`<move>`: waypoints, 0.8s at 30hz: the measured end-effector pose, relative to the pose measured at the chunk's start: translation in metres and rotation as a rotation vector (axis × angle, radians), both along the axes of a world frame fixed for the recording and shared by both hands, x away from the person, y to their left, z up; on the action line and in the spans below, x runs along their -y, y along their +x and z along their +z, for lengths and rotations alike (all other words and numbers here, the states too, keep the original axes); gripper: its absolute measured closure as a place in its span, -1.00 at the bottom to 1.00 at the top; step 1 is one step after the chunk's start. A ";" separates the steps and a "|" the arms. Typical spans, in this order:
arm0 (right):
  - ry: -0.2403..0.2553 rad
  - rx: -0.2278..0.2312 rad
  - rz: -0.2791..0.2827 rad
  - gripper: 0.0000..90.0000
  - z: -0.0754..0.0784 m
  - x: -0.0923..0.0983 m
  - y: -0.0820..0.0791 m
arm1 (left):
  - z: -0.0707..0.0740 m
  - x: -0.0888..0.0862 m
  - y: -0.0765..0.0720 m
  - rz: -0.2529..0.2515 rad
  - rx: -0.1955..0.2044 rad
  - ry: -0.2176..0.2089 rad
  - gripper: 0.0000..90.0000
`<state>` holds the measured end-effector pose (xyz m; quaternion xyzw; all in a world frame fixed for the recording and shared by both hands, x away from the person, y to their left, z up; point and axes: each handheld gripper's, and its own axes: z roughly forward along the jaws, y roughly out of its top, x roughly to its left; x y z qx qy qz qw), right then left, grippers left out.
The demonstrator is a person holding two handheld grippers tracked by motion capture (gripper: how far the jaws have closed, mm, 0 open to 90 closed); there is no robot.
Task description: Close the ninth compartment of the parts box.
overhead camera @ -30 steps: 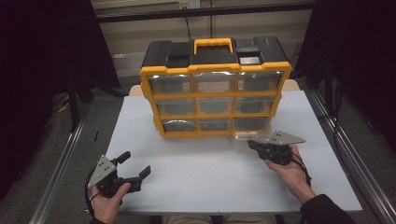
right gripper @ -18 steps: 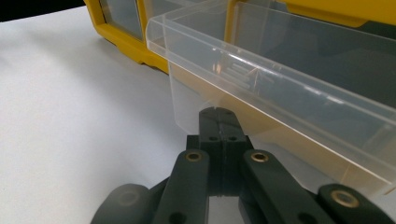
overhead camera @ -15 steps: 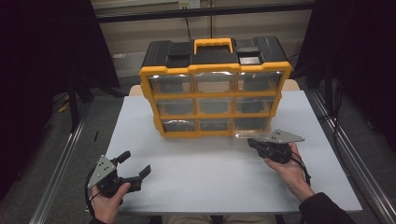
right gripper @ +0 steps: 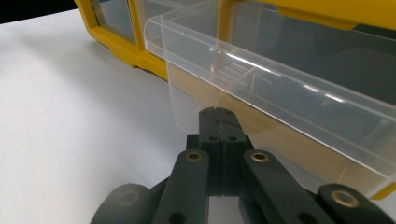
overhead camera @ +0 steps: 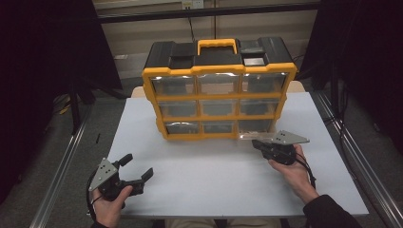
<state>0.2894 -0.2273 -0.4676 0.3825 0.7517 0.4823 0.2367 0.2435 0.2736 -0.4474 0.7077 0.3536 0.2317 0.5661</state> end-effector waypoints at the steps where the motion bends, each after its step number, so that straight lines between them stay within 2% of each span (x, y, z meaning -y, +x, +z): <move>1: 0.001 -0.001 -0.004 1.00 0.000 0.000 0.000 | 0.000 0.000 0.000 0.001 0.001 0.002 -0.88; 12: 0.001 0.006 -0.014 1.00 0.000 0.001 0.004 | 0.000 0.001 0.000 0.000 -0.006 -0.007 -0.88; 24: -0.001 0.017 -0.018 1.00 0.000 0.002 0.006 | 0.000 0.000 0.000 0.000 0.000 0.004 -0.88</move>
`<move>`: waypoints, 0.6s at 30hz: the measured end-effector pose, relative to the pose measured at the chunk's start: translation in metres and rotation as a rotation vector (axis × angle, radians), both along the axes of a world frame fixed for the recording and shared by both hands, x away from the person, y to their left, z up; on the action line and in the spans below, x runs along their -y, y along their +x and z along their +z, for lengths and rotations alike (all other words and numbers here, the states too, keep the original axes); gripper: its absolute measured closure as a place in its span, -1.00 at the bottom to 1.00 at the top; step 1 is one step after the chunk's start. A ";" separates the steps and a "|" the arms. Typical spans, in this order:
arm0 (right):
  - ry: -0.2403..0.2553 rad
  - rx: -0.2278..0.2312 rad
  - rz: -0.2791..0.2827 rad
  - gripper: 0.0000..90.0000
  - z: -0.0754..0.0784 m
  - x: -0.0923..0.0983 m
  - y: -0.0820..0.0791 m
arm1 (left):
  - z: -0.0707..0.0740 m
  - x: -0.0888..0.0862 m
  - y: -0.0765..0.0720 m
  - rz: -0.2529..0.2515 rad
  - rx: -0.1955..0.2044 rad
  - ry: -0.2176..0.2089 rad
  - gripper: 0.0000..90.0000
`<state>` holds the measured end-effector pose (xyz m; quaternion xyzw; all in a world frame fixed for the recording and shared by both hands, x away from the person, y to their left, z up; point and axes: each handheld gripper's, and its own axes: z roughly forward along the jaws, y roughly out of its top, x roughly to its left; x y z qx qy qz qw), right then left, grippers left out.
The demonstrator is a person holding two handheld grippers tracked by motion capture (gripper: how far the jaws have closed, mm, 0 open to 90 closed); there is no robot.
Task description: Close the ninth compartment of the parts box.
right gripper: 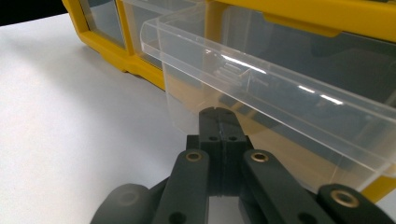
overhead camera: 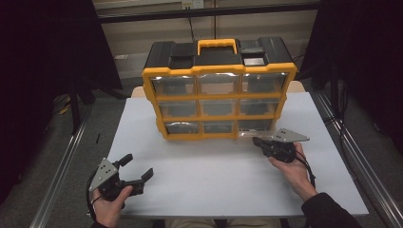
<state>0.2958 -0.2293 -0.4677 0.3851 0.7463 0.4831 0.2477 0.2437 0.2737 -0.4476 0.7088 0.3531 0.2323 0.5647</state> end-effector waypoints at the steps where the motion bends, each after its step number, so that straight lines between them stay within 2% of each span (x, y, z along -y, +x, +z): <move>1: 0.001 0.000 -0.001 1.00 0.000 0.000 0.000 | 0.000 0.000 0.000 0.003 0.002 -0.004 -0.88; 18: 0.026 0.006 -0.022 1.00 -0.001 0.000 0.004 | 0.001 0.001 -0.001 -0.005 0.009 -0.006 -0.88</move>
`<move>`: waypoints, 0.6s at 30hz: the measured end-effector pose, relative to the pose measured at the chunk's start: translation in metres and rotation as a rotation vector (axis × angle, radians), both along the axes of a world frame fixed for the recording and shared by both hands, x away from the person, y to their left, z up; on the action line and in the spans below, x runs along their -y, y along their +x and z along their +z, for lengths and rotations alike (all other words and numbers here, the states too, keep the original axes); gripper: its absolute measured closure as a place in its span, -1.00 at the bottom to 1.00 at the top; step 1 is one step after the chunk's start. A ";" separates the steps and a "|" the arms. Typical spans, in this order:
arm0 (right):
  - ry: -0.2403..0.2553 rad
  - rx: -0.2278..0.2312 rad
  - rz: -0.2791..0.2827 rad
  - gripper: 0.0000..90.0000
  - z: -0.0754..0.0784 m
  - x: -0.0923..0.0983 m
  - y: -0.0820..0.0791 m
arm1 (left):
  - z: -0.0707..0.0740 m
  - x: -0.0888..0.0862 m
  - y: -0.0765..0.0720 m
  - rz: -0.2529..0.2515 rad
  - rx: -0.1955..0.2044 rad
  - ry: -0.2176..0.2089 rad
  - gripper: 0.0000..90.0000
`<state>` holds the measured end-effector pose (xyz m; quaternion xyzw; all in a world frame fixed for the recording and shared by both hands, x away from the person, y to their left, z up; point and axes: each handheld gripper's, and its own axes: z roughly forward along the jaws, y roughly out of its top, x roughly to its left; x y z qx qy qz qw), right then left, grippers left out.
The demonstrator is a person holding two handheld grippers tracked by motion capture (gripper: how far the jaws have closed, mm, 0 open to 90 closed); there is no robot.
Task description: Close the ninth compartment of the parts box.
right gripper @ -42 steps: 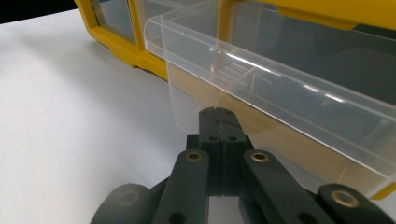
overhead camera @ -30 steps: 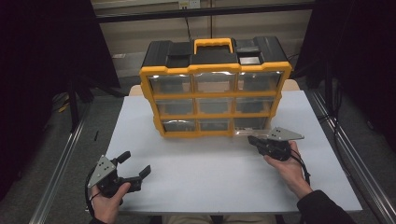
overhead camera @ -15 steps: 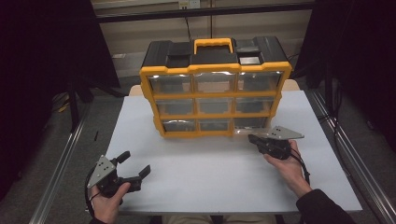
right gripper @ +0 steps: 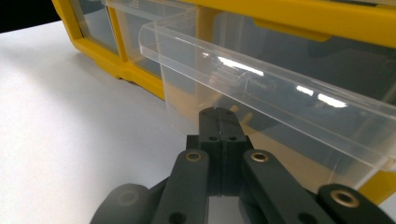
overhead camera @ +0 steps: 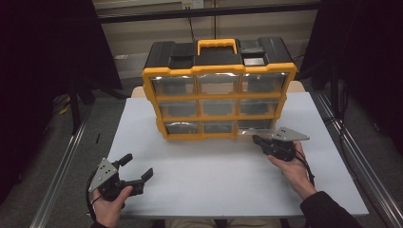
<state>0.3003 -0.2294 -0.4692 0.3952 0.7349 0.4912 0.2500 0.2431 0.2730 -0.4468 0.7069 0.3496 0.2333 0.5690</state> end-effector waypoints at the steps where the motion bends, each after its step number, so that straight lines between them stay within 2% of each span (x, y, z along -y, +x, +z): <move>1: -0.003 0.006 0.000 1.00 0.000 0.000 0.001 | 0.000 0.000 0.000 -0.001 0.000 0.000 -0.88; 18: 0.015 0.010 -0.023 1.00 0.003 0.003 0.007 | -0.001 0.000 0.000 0.002 -0.009 0.008 -0.88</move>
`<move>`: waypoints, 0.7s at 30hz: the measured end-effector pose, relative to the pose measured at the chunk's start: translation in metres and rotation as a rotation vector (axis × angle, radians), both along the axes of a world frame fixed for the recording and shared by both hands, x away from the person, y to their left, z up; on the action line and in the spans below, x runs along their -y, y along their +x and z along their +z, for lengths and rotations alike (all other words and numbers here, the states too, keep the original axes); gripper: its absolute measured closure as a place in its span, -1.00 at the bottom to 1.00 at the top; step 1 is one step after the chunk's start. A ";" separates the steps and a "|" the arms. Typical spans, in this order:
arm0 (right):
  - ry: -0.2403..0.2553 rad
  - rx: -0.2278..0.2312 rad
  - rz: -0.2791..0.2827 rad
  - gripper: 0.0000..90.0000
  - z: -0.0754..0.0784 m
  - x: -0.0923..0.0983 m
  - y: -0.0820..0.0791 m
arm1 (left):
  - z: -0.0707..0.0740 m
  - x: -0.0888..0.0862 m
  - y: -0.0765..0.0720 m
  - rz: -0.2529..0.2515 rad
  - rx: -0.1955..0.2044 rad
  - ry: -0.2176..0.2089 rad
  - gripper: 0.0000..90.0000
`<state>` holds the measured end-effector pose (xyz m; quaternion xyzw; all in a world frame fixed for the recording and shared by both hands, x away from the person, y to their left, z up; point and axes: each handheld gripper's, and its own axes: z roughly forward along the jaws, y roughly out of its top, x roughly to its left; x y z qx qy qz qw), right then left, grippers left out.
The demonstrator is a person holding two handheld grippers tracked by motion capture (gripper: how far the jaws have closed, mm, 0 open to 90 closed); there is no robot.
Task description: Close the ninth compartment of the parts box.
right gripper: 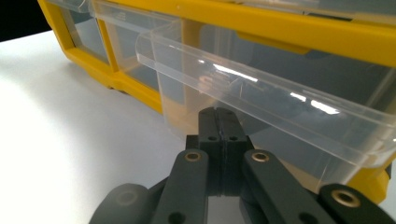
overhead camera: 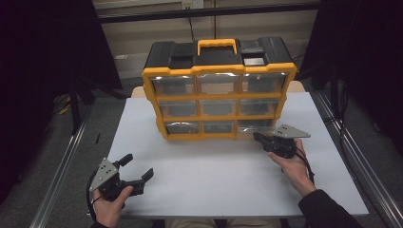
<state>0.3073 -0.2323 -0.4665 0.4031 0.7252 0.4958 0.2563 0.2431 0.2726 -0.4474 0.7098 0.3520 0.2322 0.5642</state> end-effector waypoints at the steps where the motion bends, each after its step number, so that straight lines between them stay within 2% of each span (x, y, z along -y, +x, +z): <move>1: -0.002 0.006 0.005 1.00 0.000 0.000 0.001 | 0.000 0.000 0.000 0.001 -0.002 -0.003 -0.88; 21: 0.003 0.015 -0.011 1.00 0.001 -0.001 0.007 | 0.000 0.000 0.001 -0.007 0.000 0.002 -0.88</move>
